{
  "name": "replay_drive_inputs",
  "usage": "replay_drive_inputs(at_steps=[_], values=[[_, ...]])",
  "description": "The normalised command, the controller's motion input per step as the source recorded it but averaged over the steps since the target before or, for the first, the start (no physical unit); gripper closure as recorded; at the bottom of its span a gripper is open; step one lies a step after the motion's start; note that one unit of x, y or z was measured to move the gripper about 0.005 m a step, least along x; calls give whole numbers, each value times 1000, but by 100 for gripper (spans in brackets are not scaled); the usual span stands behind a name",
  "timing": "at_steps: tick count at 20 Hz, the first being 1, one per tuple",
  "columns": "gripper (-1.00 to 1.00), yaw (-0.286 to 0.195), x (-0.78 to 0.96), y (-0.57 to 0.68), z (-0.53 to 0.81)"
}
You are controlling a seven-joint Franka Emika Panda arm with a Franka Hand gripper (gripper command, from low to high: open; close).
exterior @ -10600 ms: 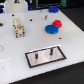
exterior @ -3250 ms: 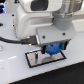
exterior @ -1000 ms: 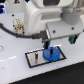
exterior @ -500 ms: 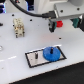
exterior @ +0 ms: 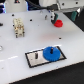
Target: Insert the blue gear onto the right peg, followed by the red gear
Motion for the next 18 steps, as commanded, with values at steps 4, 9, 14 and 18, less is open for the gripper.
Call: replay_drive_inputs(at_steps=[4, 9, 14, 18], values=[[-100, 0, -566, 77, -419], [-100, 0, -367, 193, -410], [-100, 0, -447, 212, -274], [100, 0, -528, 124, -54]])
